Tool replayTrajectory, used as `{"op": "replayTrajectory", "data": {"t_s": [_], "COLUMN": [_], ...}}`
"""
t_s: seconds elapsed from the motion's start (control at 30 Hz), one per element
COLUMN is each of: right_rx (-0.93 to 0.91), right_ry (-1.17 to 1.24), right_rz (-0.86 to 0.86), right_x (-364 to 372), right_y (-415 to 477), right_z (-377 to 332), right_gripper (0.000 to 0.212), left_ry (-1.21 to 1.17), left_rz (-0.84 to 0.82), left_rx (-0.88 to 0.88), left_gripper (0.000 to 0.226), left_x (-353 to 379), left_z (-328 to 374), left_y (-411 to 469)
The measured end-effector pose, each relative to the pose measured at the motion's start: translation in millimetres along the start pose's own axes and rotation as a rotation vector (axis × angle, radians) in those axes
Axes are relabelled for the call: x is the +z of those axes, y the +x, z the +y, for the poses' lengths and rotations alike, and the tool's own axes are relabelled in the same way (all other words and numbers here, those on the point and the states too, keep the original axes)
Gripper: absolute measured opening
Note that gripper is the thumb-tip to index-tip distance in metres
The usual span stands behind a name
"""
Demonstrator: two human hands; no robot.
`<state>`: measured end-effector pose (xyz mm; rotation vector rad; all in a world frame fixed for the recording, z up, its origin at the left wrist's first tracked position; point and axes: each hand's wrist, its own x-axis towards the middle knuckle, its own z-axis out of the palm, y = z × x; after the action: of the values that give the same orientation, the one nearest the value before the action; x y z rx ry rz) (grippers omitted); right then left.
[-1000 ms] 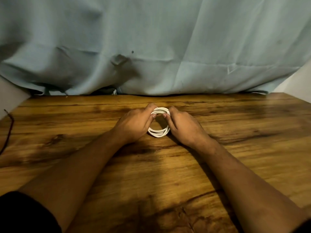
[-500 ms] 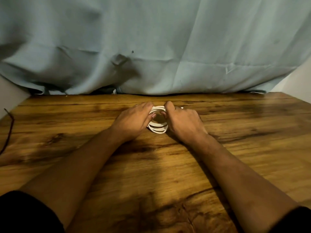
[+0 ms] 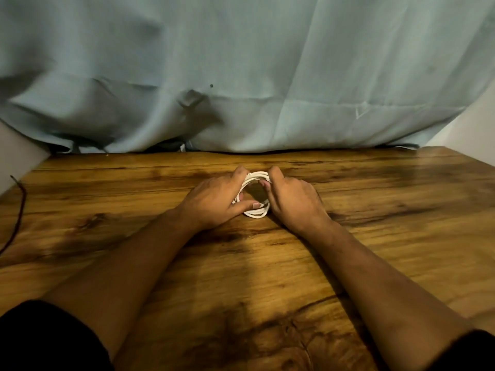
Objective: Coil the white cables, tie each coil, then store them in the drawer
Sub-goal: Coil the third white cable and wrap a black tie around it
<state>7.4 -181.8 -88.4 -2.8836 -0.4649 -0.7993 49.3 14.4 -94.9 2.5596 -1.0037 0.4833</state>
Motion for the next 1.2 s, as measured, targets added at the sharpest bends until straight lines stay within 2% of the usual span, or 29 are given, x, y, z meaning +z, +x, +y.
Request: {"op": "replayTrajectory", "data": {"t_s": [0.3, 0.53, 0.7, 0.8, 0.87, 0.93, 1.0, 1.13, 1.2], "right_rx": [0.072, 0.004, 0.028, 0.008, 0.001, 0.006, 0.009, 0.011, 0.006], "right_ry": [0.184, 0.008, -0.075, -0.058, -0.023, 0.006, 0.037, 0.070, 0.069], "right_rz": [0.020, 0.095, -0.027, -0.025, -0.022, -0.032, -0.032, -0.008, -0.007], "right_x": [7.0, -2.6, 4.8, 4.0, 3.9, 4.6, 5.4, 7.2, 7.7], "right_y": [2.3, 6.2, 3.9, 2.8, 3.2, 2.5, 2.0, 3.4, 4.8], "right_z": [-4.1, -4.6, -9.5, -6.5, -3.0, -0.4, 0.3, 2.2, 4.7], "right_gripper": [0.026, 0.030, 0.029, 0.029, 0.028, 0.028, 0.027, 0.028, 0.026], "left_ry": [-0.020, 0.051, 0.143, 0.127, 0.037, -0.195, -0.469, -0.769, -0.994], "left_rz": [0.074, 0.265, 0.136, 0.146, 0.158, 0.110, 0.064, 0.049, -0.016], "left_rx": [-0.040, -0.029, -0.130, -0.060, 0.023, 0.033, -0.043, -0.158, -0.269], "left_gripper": [0.045, 0.039, 0.036, 0.034, 0.035, 0.033, 0.024, 0.027, 0.026], "left_x": [3.8, 3.8, 13.0, 8.4, 5.7, 3.4, 1.5, 0.7, 1.1], "left_z": [3.3, 4.8, -0.8, -2.9, -5.4, -5.8, -3.1, 3.7, 6.5], "left_y": [5.0, 6.5, 4.7, 4.1, 5.3, 5.8, 6.4, 10.8, 13.0]}}
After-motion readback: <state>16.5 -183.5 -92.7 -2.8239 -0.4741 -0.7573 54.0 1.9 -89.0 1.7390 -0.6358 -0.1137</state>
